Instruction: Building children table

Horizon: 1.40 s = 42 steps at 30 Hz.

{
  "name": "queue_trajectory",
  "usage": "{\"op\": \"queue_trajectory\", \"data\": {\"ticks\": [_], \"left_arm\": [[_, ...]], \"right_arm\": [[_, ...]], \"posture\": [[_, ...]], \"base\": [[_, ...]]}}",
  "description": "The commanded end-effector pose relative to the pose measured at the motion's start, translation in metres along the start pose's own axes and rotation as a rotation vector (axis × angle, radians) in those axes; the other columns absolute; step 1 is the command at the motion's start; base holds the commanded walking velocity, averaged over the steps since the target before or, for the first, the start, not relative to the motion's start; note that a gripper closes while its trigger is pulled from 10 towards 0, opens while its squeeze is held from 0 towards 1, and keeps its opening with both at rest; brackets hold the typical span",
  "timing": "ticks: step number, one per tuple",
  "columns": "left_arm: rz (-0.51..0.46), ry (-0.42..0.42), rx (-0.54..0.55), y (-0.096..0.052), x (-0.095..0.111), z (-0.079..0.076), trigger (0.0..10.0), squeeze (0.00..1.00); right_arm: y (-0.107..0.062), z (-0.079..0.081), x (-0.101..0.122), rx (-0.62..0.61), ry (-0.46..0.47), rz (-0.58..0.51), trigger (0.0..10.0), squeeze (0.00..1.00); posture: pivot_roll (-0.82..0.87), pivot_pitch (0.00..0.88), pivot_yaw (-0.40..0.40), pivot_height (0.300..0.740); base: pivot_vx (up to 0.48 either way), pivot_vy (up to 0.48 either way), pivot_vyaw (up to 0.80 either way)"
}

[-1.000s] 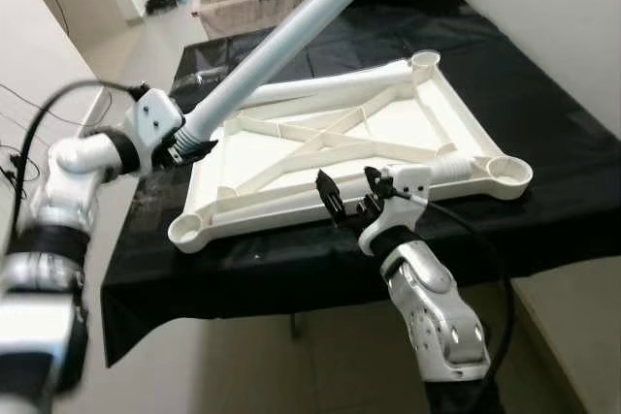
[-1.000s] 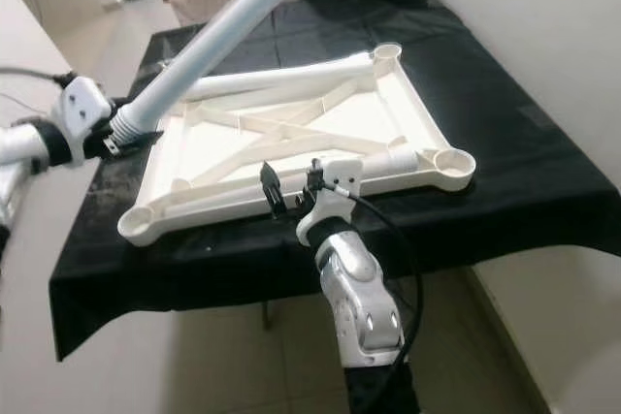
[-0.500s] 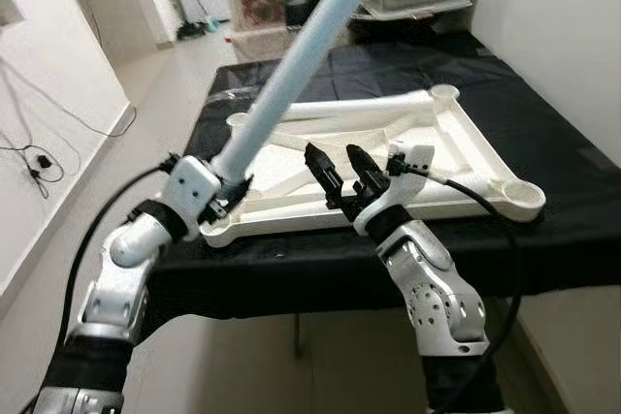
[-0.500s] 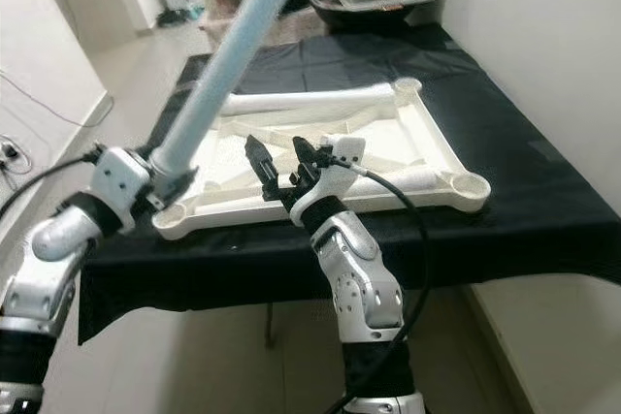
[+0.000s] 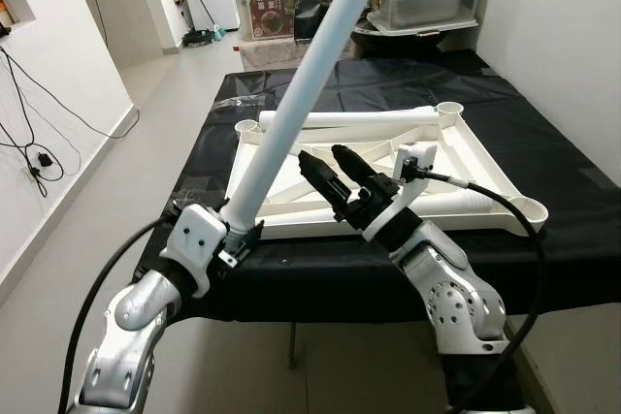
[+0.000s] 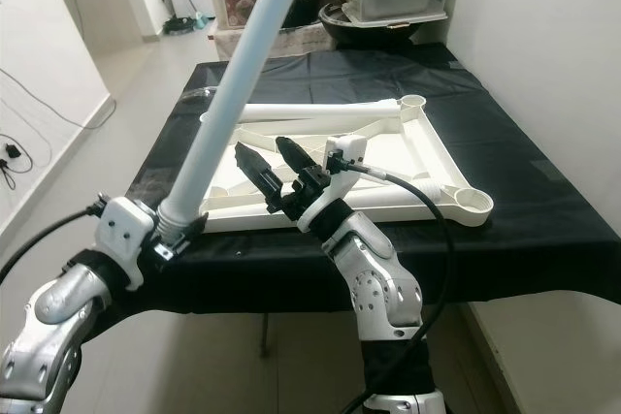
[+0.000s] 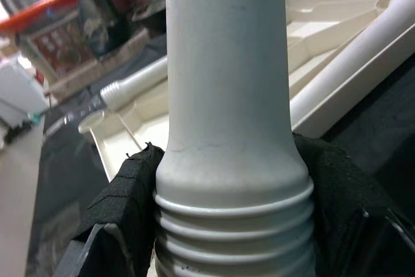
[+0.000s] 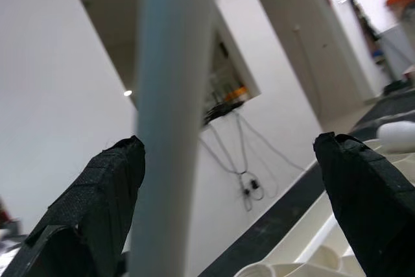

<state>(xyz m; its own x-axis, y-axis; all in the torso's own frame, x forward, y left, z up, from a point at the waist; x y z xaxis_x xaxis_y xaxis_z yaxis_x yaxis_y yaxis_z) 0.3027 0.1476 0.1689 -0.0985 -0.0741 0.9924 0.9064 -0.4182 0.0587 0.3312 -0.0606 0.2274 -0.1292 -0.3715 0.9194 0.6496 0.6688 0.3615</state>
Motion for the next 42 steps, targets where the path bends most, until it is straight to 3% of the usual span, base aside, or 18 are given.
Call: {"op": "queue_trajectory", "data": {"ticks": [1,8,17,25,28,34,42], "left_arm": [[-0.002,-0.005,0.015,-0.002,0.003,0.001,10.0,0.0],[0.027,-0.006,-0.007,-0.006,0.001,-0.008,10.0,0.0],[0.047,-0.012,-0.053,-0.007,-0.004,-0.023,10.0,0.0],[0.062,-0.026,-0.09,-0.005,-0.008,-0.036,10.0,0.0],[0.082,0.05,-0.134,-0.006,-0.013,-0.045,10.0,0.0],[0.078,-0.014,-0.154,-0.005,-0.015,-0.057,10.0,0.0],[0.078,-0.011,-0.172,-0.007,-0.015,-0.064,10.0,0.0]], "right_arm": [[0.002,0.011,0.001,0.054,0.014,-0.006,10.0,0.0],[0.002,0.025,-0.008,0.135,0.013,0.03,10.0,0.0],[0.003,0.033,-0.018,0.165,0.029,0.065,10.0,0.0],[0.003,0.033,-0.024,0.164,0.043,0.094,10.0,0.0],[0.003,0.033,-0.026,0.159,0.051,0.101,10.0,0.0],[0.004,0.032,-0.029,0.149,0.064,0.109,10.0,0.0],[0.005,0.028,-0.029,0.129,0.061,0.114,10.0,0.0]], "posture": [[-0.01,0.025,0.059,0.74],[0.0,0.026,0.061,0.74],[0.0,0.017,0.065,0.74],[-0.01,0.014,0.064,0.74],[0.0,0.013,0.063,0.74],[0.0,0.017,0.062,0.74],[0.0,0.024,0.062,0.74]], "base": [[0.0,0.0,0.0],[0.0,0.0,0.0],[0.0,0.0,0.0],[0.0,0.0,0.0],[0.0,0.0,0.0],[0.0,0.0,0.0],[0.0,0.0,0.0]]}}
Point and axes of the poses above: a point about 5 cm out from each wrist's last joint towards the gripper, its own y axis pointing out of the wrist towards the gripper, its own x axis along the axis of the wrist's last joint, z = x × y, the point moved 4 cm from there along y, pointing out of the wrist towards the gripper, and after that the axes turned 12 degrees about -y, right-handed, at the moved point
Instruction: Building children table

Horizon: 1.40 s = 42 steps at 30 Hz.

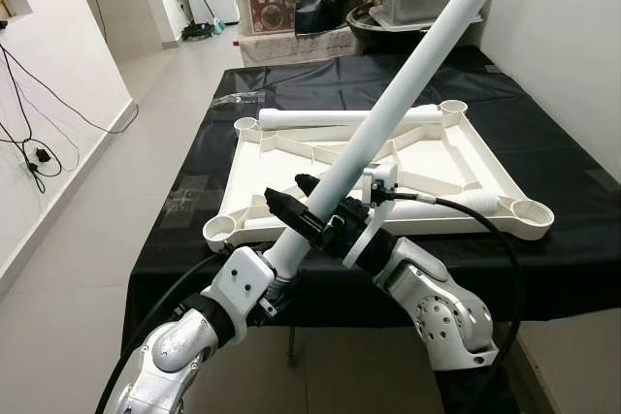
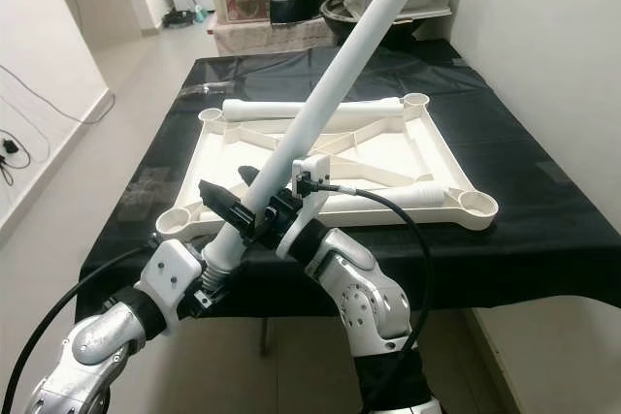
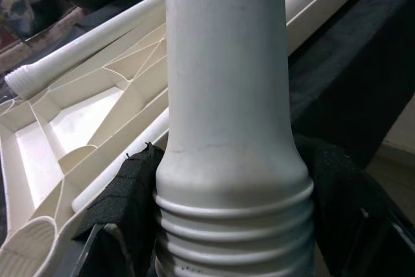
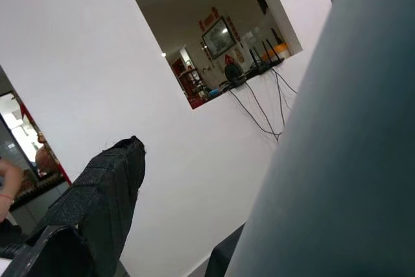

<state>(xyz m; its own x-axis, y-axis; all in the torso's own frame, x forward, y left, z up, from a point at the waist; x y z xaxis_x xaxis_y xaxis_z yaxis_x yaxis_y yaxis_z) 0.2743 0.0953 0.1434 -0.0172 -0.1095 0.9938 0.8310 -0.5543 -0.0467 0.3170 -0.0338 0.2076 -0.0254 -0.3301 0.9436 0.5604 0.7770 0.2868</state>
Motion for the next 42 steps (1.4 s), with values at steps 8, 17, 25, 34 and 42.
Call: {"op": "queue_trajectory", "data": {"ticks": [8,17,25,34,42], "left_arm": [[-0.006,0.002,-0.026,-0.002,0.001,-0.008,10.0,0.0],[0.002,0.009,-0.036,-0.004,-0.001,-0.009,10.0,0.0],[0.0,0.015,-0.039,-0.003,0.0,-0.008,10.0,0.0],[0.003,0.011,-0.056,-0.002,-0.003,-0.015,10.0,0.0],[0.008,0.012,-0.059,-0.002,-0.005,-0.016,10.0,0.0]], "right_arm": [[0.002,0.0,-0.005,0.002,0.015,0.03,10.0,0.0],[0.0,-0.004,-0.007,-0.003,0.041,0.042,10.0,0.0],[0.001,-0.001,-0.008,0.01,0.051,0.048,10.0,0.0],[0.002,0.001,-0.008,0.008,0.057,0.047,10.0,0.0],[0.003,0.0,-0.005,0.002,0.056,0.036,10.0,0.0]], "posture": [[0.0,0.025,0.065,0.74],[0.0,0.024,0.066,0.74],[0.0,0.022,0.064,0.74],[0.0,0.024,0.069,0.74],[0.0,0.025,0.072,0.74]], "base": [[0.0,0.0,0.0],[0.0,0.0,0.0],[0.0,0.0,0.0],[0.0,0.0,0.0],[0.0,0.0,0.0]]}}
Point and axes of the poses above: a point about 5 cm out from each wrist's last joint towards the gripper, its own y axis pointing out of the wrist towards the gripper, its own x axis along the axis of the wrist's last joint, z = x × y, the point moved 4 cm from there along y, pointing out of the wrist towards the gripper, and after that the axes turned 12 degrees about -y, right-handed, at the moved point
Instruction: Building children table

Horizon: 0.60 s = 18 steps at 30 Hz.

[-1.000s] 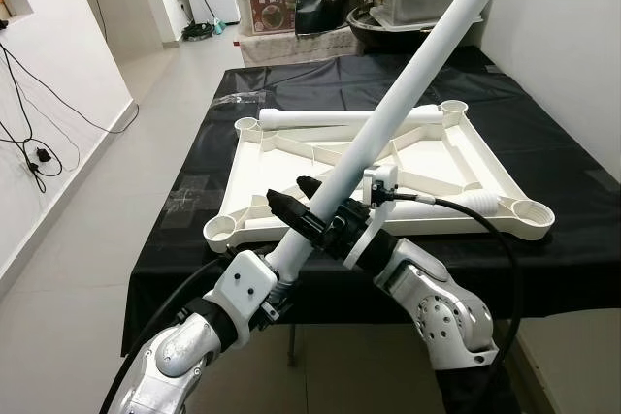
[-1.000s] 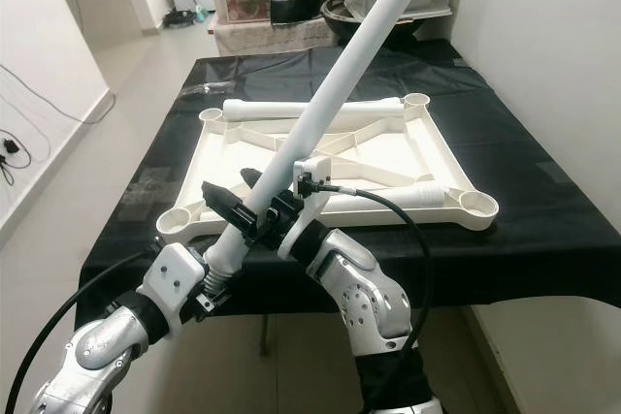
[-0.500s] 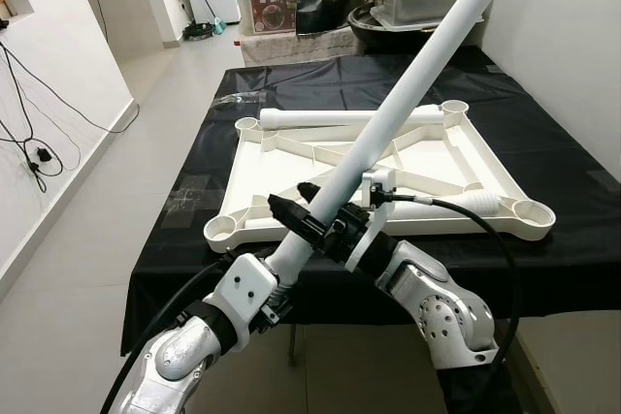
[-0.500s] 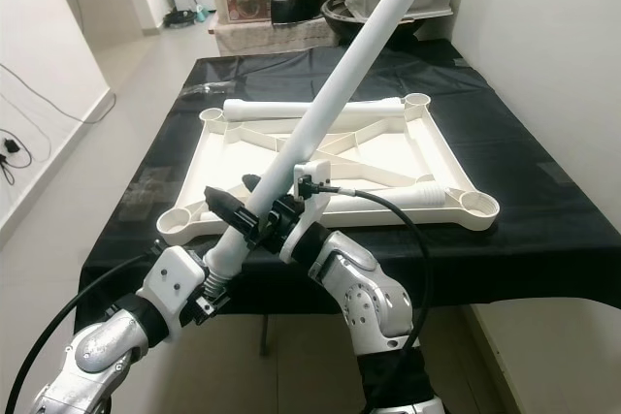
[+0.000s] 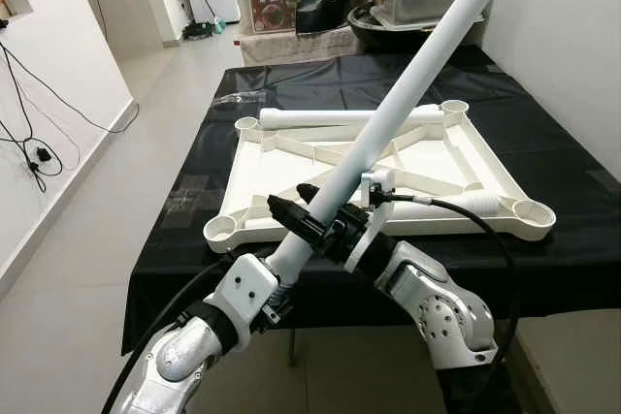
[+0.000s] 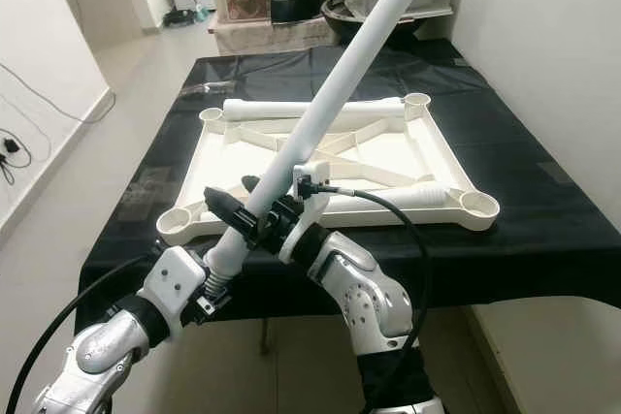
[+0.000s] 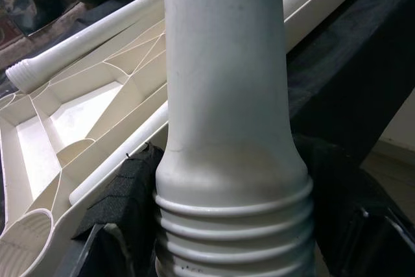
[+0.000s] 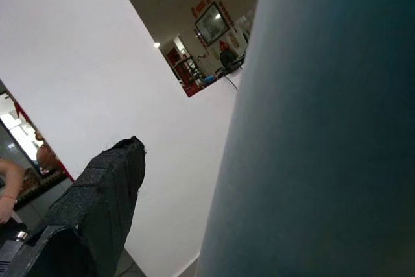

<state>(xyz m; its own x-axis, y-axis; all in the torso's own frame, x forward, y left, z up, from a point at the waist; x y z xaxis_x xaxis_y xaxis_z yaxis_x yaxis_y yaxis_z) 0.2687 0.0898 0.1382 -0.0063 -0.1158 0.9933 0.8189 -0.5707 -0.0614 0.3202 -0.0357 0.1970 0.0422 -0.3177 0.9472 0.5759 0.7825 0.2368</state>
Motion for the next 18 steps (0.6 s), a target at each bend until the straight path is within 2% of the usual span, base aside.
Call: {"op": "queue_trajectory", "data": {"ticks": [1,18], "left_arm": [[-0.005,0.013,-0.037,-0.0009,-0.0003,-0.008,10.0,0.0],[0.004,0.011,-0.035,-0.0012,-0.003,-0.0062,10.0,0.0]], "right_arm": [[0.006,0.006,0.0051,0.022,0.009,-0.016,0.0,0.0],[0.0083,0.0043,0.0103,0.007,0.006,-0.038,0.0,0.0]], "posture": [[0.0,0.025,0.072,0.74],[0.0,0.025,0.074,0.74]], "base": [[0.0,0.0,0.0],[0.0,0.0,0.0]]}}
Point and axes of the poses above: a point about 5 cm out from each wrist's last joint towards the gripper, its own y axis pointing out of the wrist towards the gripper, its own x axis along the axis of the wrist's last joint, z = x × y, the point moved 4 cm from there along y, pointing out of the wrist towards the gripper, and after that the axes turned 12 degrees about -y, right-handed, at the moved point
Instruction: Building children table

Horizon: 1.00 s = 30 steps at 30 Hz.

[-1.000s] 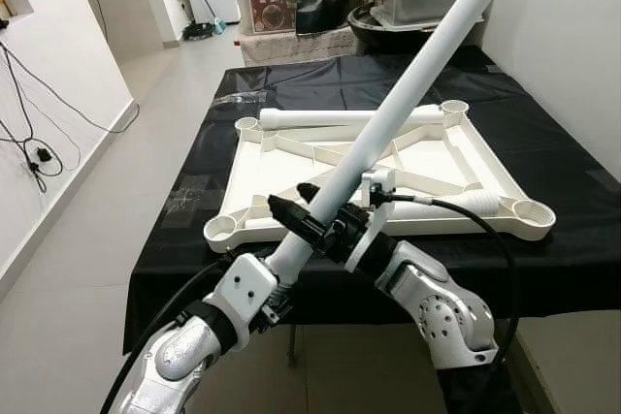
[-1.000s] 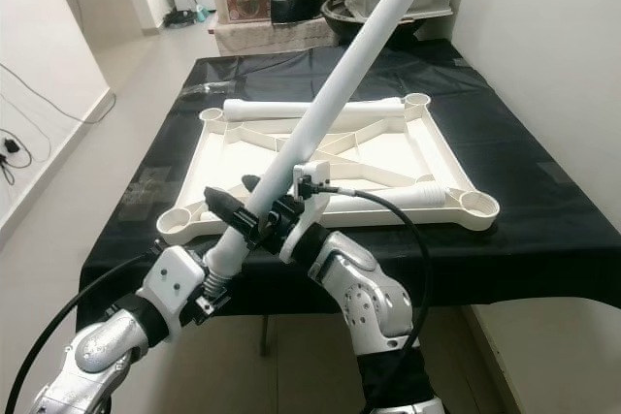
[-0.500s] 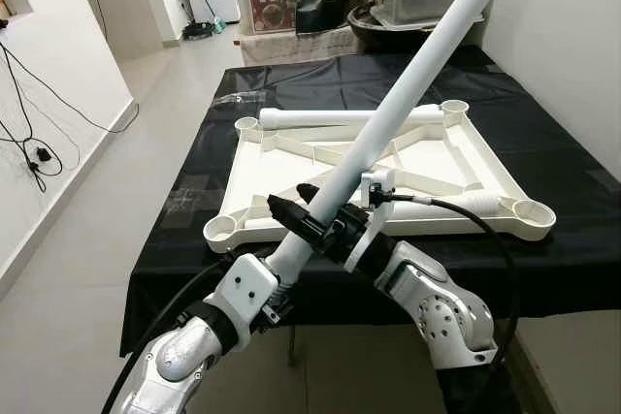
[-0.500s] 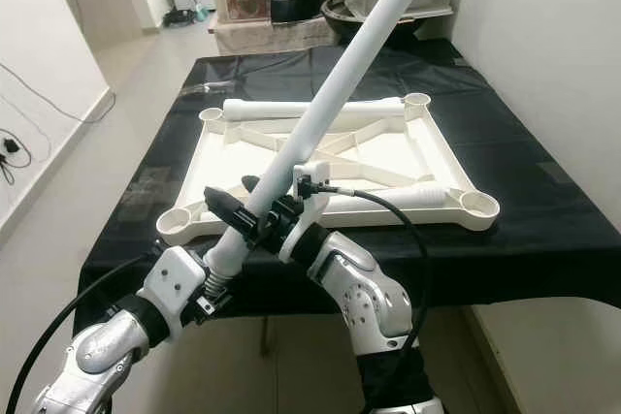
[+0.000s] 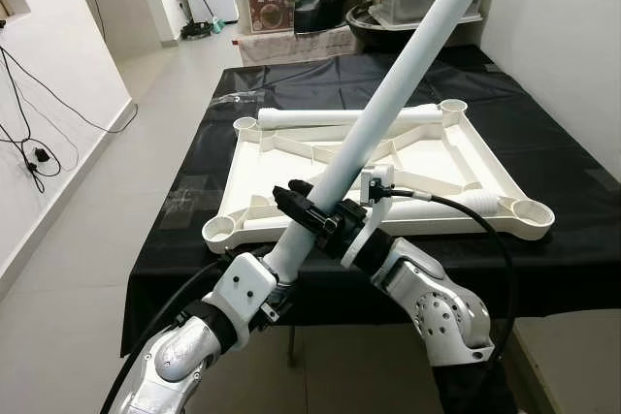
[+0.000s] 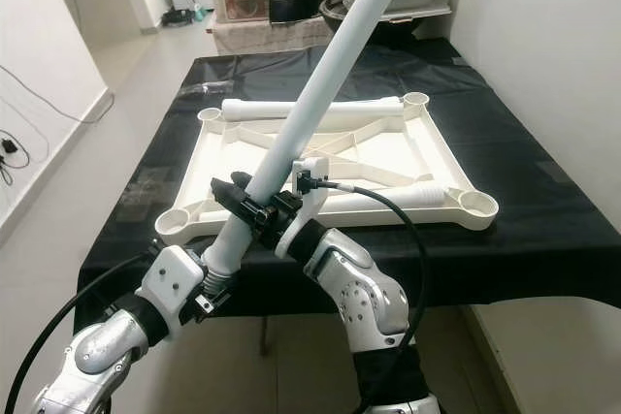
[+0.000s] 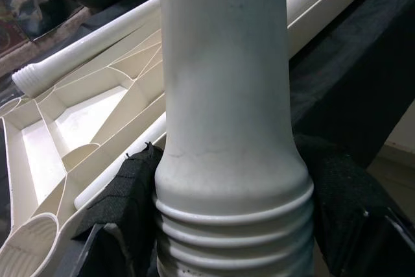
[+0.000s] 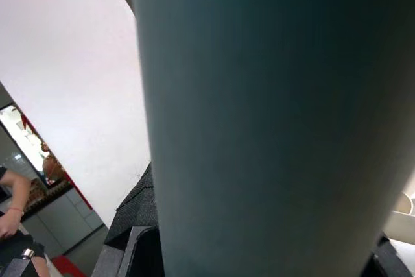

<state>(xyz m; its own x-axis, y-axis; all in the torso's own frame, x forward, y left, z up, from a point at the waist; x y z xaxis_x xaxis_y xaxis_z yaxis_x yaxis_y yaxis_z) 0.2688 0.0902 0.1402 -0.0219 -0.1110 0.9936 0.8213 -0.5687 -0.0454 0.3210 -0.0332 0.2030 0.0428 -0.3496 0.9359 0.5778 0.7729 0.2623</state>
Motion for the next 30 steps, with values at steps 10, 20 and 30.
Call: {"op": "queue_trajectory", "data": {"ticks": [10,20,30], "left_arm": [[0.074,-0.07,-0.006,-0.001,-0.014,-0.004,10.0,0.0],[0.121,-0.099,0.01,-0.006,-0.025,0.002,10.0,1.0],[0.168,-0.097,0.073,-0.012,-0.036,0.016,10.0,0.0]], "right_arm": [[0.005,0.001,0.007,-0.002,-0.018,-0.02,0.0,0.0],[0.006,-0.001,0.01,-0.006,-0.024,-0.031,0.0,0.0],[0.008,-0.013,0.02,-0.067,-0.075,-0.068,0.0,0.0]], "posture": [[0.0,0.019,0.075,0.74],[0.0,0.014,0.075,0.74],[0.0,0.0,0.074,0.74]], "base": [[0.0,0.0,0.0],[0.0,0.0,0.0],[0.0,0.0,0.0]]}}
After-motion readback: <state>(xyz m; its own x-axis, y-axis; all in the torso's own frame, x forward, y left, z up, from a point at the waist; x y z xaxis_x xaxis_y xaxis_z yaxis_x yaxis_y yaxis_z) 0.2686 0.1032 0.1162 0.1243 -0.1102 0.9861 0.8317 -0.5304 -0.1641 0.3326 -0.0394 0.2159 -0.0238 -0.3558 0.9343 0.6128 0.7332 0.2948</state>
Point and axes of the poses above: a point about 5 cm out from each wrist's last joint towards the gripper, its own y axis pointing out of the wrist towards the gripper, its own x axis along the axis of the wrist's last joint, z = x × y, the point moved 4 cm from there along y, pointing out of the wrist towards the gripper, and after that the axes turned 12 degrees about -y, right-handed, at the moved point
